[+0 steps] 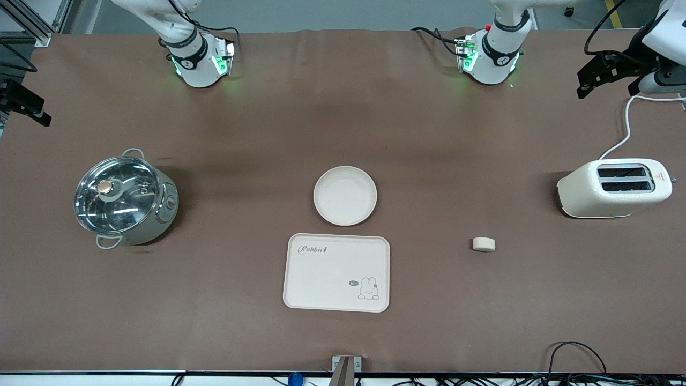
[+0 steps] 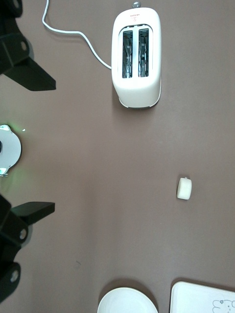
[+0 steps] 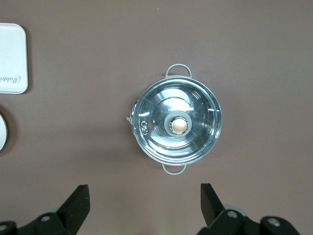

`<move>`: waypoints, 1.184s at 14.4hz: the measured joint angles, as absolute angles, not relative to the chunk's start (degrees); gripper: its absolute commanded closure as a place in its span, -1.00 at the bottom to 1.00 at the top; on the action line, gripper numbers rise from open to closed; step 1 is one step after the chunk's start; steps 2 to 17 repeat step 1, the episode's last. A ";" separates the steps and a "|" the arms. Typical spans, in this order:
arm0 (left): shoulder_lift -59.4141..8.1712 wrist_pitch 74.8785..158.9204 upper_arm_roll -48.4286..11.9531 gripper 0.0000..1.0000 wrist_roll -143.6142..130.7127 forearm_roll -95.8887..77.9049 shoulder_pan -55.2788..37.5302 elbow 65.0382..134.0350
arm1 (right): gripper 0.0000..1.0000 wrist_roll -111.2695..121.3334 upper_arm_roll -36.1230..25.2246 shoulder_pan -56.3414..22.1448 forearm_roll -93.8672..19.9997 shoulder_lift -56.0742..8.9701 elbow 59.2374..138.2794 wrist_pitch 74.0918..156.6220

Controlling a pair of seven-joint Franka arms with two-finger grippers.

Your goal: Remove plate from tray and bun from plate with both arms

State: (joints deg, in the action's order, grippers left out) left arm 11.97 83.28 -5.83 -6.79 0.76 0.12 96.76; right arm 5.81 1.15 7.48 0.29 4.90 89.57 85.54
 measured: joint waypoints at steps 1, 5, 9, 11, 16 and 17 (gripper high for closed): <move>11.93 83.28 -5.84 -1.00 -6.79 0.76 0.11 96.65 | -1.00 5.81 1.15 7.50 0.29 4.90 89.57 85.54; 11.93 83.28 -5.84 -1.00 -6.79 0.76 0.11 96.65 | -1.00 5.81 1.15 7.50 0.29 4.90 89.57 85.54; 11.93 83.28 -5.84 -1.00 -6.79 0.76 0.11 96.65 | -1.00 5.81 1.15 7.50 0.29 4.90 89.57 85.54; 11.93 83.28 -5.84 -1.00 -6.79 0.76 0.11 96.65 | -1.00 5.81 1.15 7.50 0.29 4.90 89.57 85.54; 11.93 83.28 -5.84 -1.00 -6.79 0.76 0.11 96.65 | -1.00 5.81 1.15 7.50 0.29 4.90 89.57 85.54; 11.93 83.28 -5.84 -1.00 -6.79 0.76 0.11 96.65 | -1.00 5.81 1.15 7.50 0.29 4.90 89.57 85.54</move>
